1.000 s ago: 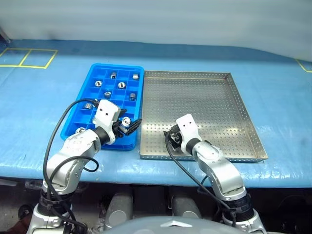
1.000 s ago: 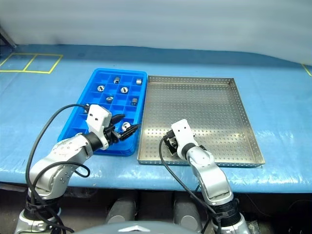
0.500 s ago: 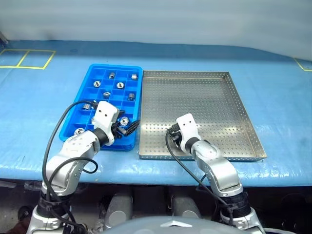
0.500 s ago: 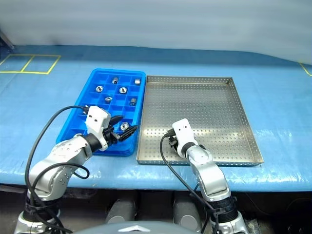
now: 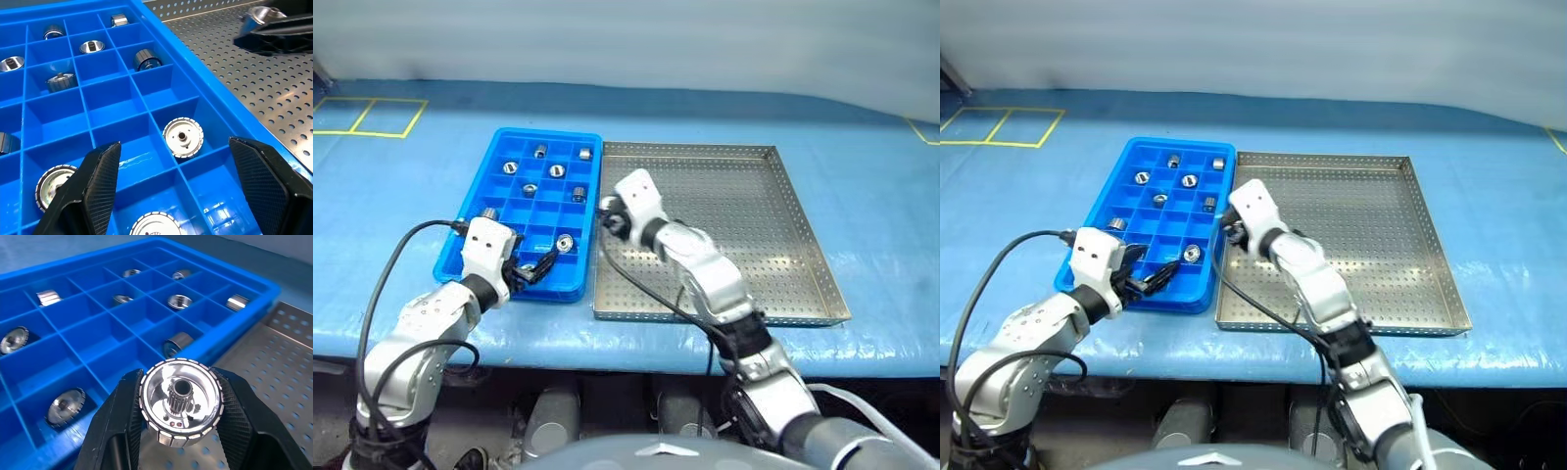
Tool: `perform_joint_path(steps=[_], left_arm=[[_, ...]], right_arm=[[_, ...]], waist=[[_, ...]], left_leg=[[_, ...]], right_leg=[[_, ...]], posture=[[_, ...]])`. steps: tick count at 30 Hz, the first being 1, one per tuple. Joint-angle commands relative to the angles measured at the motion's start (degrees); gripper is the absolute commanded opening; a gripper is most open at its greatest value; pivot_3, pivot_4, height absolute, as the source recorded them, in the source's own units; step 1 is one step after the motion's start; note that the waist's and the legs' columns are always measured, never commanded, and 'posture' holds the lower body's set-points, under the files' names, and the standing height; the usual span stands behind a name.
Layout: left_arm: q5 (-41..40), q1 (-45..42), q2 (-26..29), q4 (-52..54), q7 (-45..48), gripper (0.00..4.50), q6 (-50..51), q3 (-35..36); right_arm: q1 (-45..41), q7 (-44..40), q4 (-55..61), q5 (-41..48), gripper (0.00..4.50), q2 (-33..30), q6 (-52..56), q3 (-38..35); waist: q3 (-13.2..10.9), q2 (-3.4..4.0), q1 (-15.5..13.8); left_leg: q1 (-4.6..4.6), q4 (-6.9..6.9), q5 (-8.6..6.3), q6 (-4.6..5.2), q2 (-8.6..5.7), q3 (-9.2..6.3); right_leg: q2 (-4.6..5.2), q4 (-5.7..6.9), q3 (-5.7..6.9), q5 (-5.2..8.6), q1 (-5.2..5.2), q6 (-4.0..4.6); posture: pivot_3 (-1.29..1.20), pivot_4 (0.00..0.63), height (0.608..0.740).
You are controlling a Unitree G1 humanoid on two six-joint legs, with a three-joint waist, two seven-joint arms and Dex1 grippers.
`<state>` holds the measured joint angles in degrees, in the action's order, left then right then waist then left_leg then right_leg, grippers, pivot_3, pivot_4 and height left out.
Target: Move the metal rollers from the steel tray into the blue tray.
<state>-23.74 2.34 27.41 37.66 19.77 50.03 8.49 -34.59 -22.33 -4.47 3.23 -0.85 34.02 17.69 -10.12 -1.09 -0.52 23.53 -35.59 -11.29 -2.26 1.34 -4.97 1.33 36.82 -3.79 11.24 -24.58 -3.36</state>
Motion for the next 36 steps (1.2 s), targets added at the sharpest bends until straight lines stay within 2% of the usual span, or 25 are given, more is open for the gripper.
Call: perform_joint_path(steps=[1,8,17,22,24,28,31,36], left_arm=[[-1.56,1.76,-0.73,4.98,-0.89,3.86,0.58,1.37],[-2.43,5.99,-2.35,8.74,-3.39,3.86,0.56,3.4],[-2.87,7.92,-3.47,10.55,-5.31,3.86,0.83,2.89],[-2.71,6.49,-3.53,9.58,-5.63,3.86,1.18,0.98],[-2.69,5.79,-3.48,8.97,-5.59,3.86,1.32,0.38],[-2.46,3.63,-3.3,7.46,-5.11,3.86,1.15,-0.7],[-1.8,0.87,-4.15,5.77,-5.75,3.86,0.22,-1.21],[-0.41,-4.03,-5.09,2.45,-5.72,3.86,-2.13,-3.24]], right_arm=[[-5.31,-4.21,-10.84,0.51,1.7,3.48,-7.23,1.56],[-14.33,-4.55,-30.22,-2.24,1.7,7.89,-19.43,0.76],[-20.32,-2.9,-41.42,-4.32,1.7,7.8,-24.3,-1.73],[-20.68,0.67,-42.66,-5.98,3.4,7.16,-26.59,-3.09],[-19.94,1.92,-41.49,-6.58,4.03,6.94,-27.67,-3.37],[-15.14,3.44,-31.43,-6.39,4.03,5.4,-26.0,-4.57],[-7.82,3.88,-16.58,-5.63,4.03,2.92,-21.51,-5.98],[6.47,0.5,6.4,-5.8,4.03,-7.01,-11.89,-7.78]], waist=[[0.0,0.0,-0.81],[-0.01,0.02,-4.11],[-0.02,0.03,-6.56],[-0.02,0.03,-6.95],[-0.02,0.03,-6.88],[-0.02,0.03,-6.66],[-0.02,0.03,-6.71],[-0.01,0.03,-6.53]], left_leg=[[0.0,0.04,0.0,0.0,0.0,0.0],[0.0,0.09,0.0,-0.01,0.0,-0.03],[-0.02,0.14,-0.01,-0.03,0.0,-0.03],[-0.02,0.2,0.0,-0.03,0.0,-0.03],[-0.01,0.19,0.0,-0.04,0.0,-0.03],[0.0,0.21,0.0,-0.04,0.0,-0.03],[0.02,0.22,0.0,-0.04,0.0,-0.05],[0.04,0.14,0.0,-0.06,-0.08,-0.07]], right_leg=[[0.01,-0.01,0.0,0.0,-0.01,0.01],[0.0,-0.02,0.05,0.04,-0.03,0.06],[-0.02,-0.03,0.08,0.07,-0.05,0.12],[-0.03,-0.03,0.08,0.09,-0.08,0.16],[-0.03,-0.03,0.08,0.09,-0.09,0.16],[-0.02,-0.04,0.08,0.1,-0.09,0.16],[-0.02,-0.08,0.08,0.1,-0.07,0.16],[0.08,-0.14,0.09,0.09,0.0,0.14]], posture=[[0.35,0.15,0.74],[0.43,0.15,0.74],[0.46,0.15,0.74],[0.42,0.15,0.74],[0.41,0.15,0.74],[0.36,0.15,0.74],[0.33,0.15,0.74],[0.28,0.15,0.74]])
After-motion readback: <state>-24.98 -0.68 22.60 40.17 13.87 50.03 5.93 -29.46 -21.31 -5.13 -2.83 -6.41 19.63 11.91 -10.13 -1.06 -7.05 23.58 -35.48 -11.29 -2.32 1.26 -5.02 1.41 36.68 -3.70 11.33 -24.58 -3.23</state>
